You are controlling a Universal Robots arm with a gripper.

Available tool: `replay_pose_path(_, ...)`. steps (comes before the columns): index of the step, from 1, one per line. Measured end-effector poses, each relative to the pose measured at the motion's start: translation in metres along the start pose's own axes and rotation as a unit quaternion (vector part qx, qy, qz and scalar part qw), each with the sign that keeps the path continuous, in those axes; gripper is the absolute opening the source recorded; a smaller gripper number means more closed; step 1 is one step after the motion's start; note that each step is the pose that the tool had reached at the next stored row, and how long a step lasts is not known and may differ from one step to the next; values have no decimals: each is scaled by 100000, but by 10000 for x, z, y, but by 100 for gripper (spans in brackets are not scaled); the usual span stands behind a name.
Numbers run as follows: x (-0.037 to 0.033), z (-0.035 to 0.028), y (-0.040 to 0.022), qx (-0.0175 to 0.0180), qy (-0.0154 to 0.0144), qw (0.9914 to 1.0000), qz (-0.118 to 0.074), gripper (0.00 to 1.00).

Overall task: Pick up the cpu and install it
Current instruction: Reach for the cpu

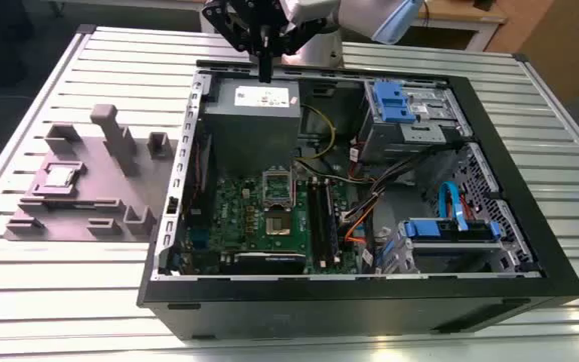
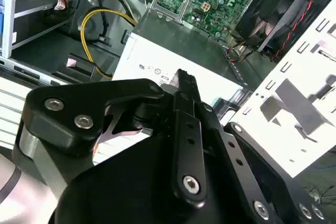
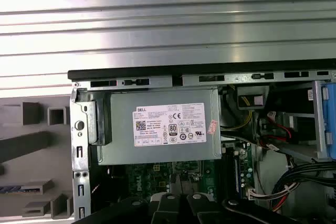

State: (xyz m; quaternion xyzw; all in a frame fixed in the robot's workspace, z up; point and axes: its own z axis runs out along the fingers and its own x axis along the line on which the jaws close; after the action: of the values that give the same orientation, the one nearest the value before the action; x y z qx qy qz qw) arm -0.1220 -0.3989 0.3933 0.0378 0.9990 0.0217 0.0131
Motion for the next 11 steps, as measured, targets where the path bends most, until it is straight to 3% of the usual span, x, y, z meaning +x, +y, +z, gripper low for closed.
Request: replay_pose_path(11,16,-1,-1,2,0,100000,3,10)
